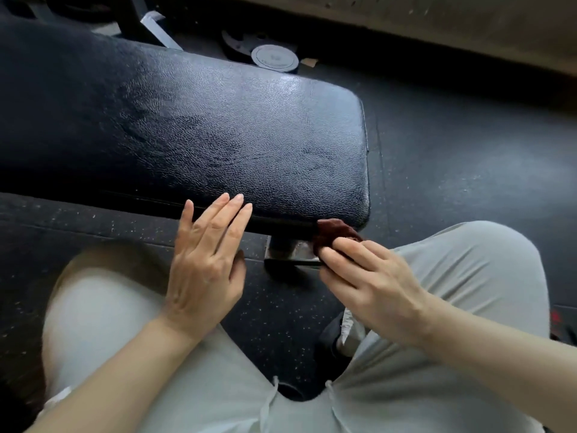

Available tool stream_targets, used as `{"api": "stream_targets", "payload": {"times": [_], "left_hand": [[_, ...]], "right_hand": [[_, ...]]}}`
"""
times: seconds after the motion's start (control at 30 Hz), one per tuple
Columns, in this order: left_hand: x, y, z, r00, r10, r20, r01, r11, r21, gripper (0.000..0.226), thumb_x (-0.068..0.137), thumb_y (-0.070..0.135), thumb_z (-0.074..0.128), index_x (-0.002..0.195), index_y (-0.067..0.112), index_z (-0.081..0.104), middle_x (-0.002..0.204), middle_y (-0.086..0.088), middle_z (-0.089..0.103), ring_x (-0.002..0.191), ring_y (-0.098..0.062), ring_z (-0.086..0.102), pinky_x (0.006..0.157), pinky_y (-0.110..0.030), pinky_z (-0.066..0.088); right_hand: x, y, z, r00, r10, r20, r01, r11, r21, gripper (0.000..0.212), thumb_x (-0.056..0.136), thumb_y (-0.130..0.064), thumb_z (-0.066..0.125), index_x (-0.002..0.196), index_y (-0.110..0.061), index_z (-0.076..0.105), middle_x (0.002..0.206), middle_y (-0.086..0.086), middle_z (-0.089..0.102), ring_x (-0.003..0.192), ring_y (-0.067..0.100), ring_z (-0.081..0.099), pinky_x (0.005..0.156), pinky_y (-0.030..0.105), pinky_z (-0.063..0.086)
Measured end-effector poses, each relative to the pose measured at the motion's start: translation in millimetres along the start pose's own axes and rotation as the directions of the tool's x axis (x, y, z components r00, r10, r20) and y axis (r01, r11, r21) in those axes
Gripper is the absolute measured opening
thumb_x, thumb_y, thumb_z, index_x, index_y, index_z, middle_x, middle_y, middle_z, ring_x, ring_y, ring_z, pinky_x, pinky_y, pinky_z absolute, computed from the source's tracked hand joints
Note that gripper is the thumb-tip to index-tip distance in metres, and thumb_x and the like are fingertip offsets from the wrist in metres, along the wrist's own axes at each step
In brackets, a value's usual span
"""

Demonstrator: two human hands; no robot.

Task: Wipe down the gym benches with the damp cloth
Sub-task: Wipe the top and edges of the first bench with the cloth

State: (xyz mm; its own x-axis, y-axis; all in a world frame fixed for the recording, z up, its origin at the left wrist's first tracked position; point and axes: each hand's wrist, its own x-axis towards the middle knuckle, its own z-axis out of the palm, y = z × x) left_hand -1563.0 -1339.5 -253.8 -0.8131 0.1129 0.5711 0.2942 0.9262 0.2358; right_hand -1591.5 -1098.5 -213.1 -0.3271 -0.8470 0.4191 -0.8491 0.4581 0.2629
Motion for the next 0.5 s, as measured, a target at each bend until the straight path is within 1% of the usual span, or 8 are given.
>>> {"api": "stream_targets", "payload": {"times": [0.07, 0.1, 0.17, 0.27, 0.37, 0.4, 0.43, 0.5], "left_hand": [[2.9, 3.6, 2.0, 1.0, 0.006, -0.001, -0.006, 1.0, -0.001, 0.064, 0.073, -0.002, 0.063, 0.136, 0.004, 0.051, 0.143, -0.009, 0.048, 0.137, -0.024, 0.04, 0.116, -0.056, 0.02], [4.2, 5.8, 2.8, 1.0, 0.018, -0.003, -0.018, 1.0, -0.005, 0.063, 0.074, -0.002, 0.063, 0.136, 0.004, 0.052, 0.143, -0.009, 0.048, 0.136, -0.024, 0.04, 0.116, -0.057, 0.02], [5.1, 10.5, 4.9, 0.998, 0.06, 0.004, -0.06, 0.998, -0.018, 0.06, 0.076, -0.002, 0.062, 0.135, 0.003, 0.052, 0.143, -0.009, 0.048, 0.136, -0.024, 0.04, 0.115, -0.058, 0.021], [5.0, 17.0, 8.3, 0.991, 0.127, 0.032, -0.126, 0.991, -0.035, 0.061, 0.076, -0.003, 0.063, 0.136, 0.005, 0.052, 0.143, -0.007, 0.048, 0.136, -0.023, 0.04, 0.115, -0.057, 0.021], [12.4, 26.6, 10.9, 0.986, 0.167, 0.017, -0.166, 0.984, -0.059, 0.053, 0.081, 0.001, 0.061, 0.133, 0.006, 0.055, 0.141, -0.006, 0.05, 0.135, -0.022, 0.041, 0.115, -0.056, 0.022], [18.3, 30.8, 12.1, 0.984, 0.178, 0.002, -0.178, 0.981, -0.073, 0.049, 0.084, 0.002, 0.06, 0.132, 0.005, 0.056, 0.141, -0.005, 0.05, 0.135, -0.022, 0.042, 0.115, -0.056, 0.022], [25.2, 34.7, 13.5, 0.983, 0.186, -0.01, -0.186, 0.979, -0.089, 0.047, 0.085, 0.003, 0.06, 0.131, 0.005, 0.056, 0.14, -0.006, 0.051, 0.134, -0.022, 0.043, 0.115, -0.056, 0.023], [40.0, 41.0, 16.7, 0.982, 0.19, -0.02, -0.191, 0.975, -0.115, 0.047, 0.084, 0.001, 0.058, 0.131, 0.002, 0.057, 0.139, -0.007, 0.052, 0.133, -0.024, 0.044, 0.114, -0.057, 0.023]], "right_hand": [[12.0, -11.6, 3.1, 0.996, -0.05, -0.072, 0.054, 0.997, 0.056, 0.013, 0.089, -0.004, 0.062, 0.084, -0.007, 0.074, 0.104, 0.012, 0.071, 0.095, 0.028, 0.067, 0.074, 0.036, 0.052], [18.6, -15.6, 9.4, 0.994, -0.08, -0.073, 0.084, 0.995, 0.053, 0.013, 0.091, -0.006, 0.061, 0.088, -0.008, 0.074, 0.107, 0.012, 0.07, 0.1, 0.027, 0.066, 0.077, 0.035, 0.052], [26.4, -16.1, 21.5, 0.996, -0.086, 0.002, 0.086, 0.996, -0.006, 0.02, 0.095, -0.007, 0.053, 0.092, -0.011, 0.073, 0.112, 0.008, 0.068, 0.107, 0.024, 0.061, 0.078, 0.035, 0.049], [15.6, -7.7, 19.8, 0.993, 0.062, 0.101, -0.063, 0.998, 0.005, 0.029, 0.095, -0.006, 0.044, 0.083, -0.012, 0.07, 0.102, 0.005, 0.067, 0.1, 0.023, 0.062, 0.069, 0.037, 0.047], [4.9, -8.2, 1.1, 0.973, 0.222, 0.057, -0.226, 0.971, 0.076, 0.04, 0.096, -0.007, 0.03, 0.081, -0.007, 0.068, 0.094, 0.007, 0.068, 0.093, 0.027, 0.064, 0.068, 0.038, 0.048], [6.5, -9.4, -2.7, 0.969, 0.246, 0.008, -0.246, 0.965, 0.095, 0.038, 0.095, -0.006, 0.034, 0.081, -0.006, 0.069, 0.095, 0.009, 0.069, 0.093, 0.029, 0.064, 0.069, 0.038, 0.048], [10.0, -10.5, -2.9, 0.967, 0.249, -0.05, -0.243, 0.965, 0.104, 0.031, 0.095, -0.005, 0.042, 0.082, -0.005, 0.07, 0.097, 0.011, 0.069, 0.094, 0.029, 0.064, 0.071, 0.039, 0.049], [16.1, -9.0, 3.1, 0.965, 0.224, -0.134, -0.214, 0.973, 0.089, 0.019, 0.093, -0.003, 0.055, 0.085, -0.005, 0.071, 0.102, 0.013, 0.07, 0.095, 0.029, 0.065, 0.073, 0.04, 0.05]]}}
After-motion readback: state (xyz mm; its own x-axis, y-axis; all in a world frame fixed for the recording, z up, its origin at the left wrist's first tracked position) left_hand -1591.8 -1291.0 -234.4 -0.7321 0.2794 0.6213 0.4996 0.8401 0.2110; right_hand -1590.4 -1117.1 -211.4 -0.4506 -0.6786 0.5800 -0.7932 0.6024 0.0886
